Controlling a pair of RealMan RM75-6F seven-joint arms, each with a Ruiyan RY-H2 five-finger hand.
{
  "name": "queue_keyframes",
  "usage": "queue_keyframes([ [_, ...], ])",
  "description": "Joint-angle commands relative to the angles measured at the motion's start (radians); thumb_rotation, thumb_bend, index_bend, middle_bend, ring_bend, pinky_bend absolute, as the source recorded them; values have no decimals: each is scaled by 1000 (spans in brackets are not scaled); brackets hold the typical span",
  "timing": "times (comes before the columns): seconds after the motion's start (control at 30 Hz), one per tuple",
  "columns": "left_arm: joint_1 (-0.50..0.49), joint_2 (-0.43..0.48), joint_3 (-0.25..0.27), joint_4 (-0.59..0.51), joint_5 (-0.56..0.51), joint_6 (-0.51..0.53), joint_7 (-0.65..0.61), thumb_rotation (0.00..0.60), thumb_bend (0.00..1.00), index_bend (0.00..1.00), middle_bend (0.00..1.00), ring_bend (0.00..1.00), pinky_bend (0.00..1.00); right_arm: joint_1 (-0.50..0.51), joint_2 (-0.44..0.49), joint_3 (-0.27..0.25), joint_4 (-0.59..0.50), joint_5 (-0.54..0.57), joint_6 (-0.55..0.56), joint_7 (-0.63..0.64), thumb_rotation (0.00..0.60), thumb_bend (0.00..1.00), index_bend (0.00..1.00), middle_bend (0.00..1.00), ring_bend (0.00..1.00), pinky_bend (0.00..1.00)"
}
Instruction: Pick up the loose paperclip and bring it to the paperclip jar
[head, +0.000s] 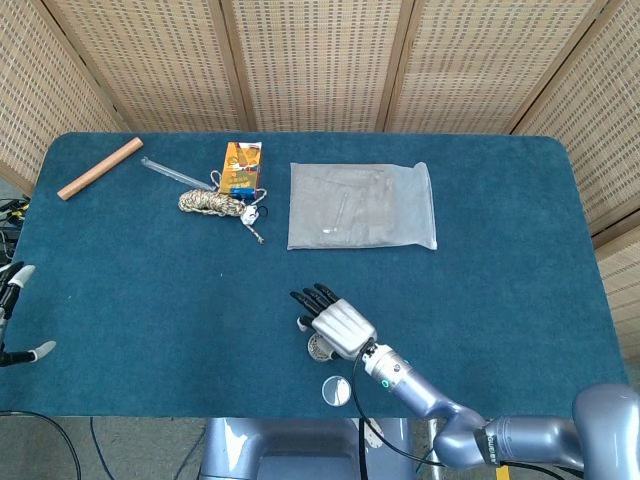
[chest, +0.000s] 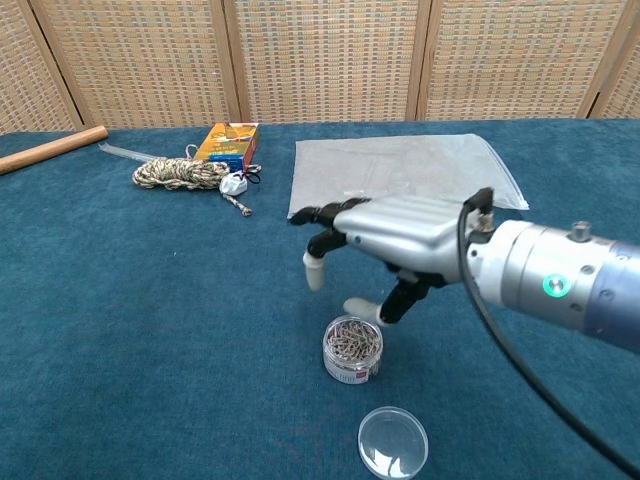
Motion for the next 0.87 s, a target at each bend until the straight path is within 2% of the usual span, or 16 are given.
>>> queue_keyframes([
  [0.03, 2, 1, 0, 0, 2, 5, -1, 600, 0, 0, 0, 0, 0, -34, 71, -4, -40, -25, 56, -2, 600, 375, 343, 0, 0, 0],
  [0.2, 6, 0, 0, 2, 6, 14, -3, 600, 0, 0, 0, 0, 0, -121, 191, -39, -63, -84, 178, 25, 600, 91, 184, 0, 0, 0],
  [0.27, 8, -1, -1, 3, 8, 21, -4, 600, 0, 0, 0, 0, 0, -186, 253, -66, -56, -122, 266, 69, 600, 42, 115, 0, 0, 0],
  [0.3, 12, -2, -2, 2, 10, 30, -3, 600, 0, 0, 0, 0, 0, -269, 308, -90, -33, -125, 369, 116, 600, 28, 83, 0, 0, 0],
  [0.4, 19, -4, 0, 1, 15, 45, 3, 600, 0, 0, 0, 0, 0, -349, 346, -126, 8, -159, 456, 191, 600, 2, 31, 0, 0, 0],
  [0.63, 38, 2, 8, -7, 35, 80, 2, 600, 0, 0, 0, 0, 0, -498, 363, -151, 56, -137, 587, 194, 600, 0, 0, 0, 0, 0],
  [0.87, 49, 2, 18, -4, 62, 101, -8, 600, 0, 0, 0, 0, 0, -558, 358, -145, 91, -155, 623, 232, 600, 0, 0, 0, 0, 0],
])
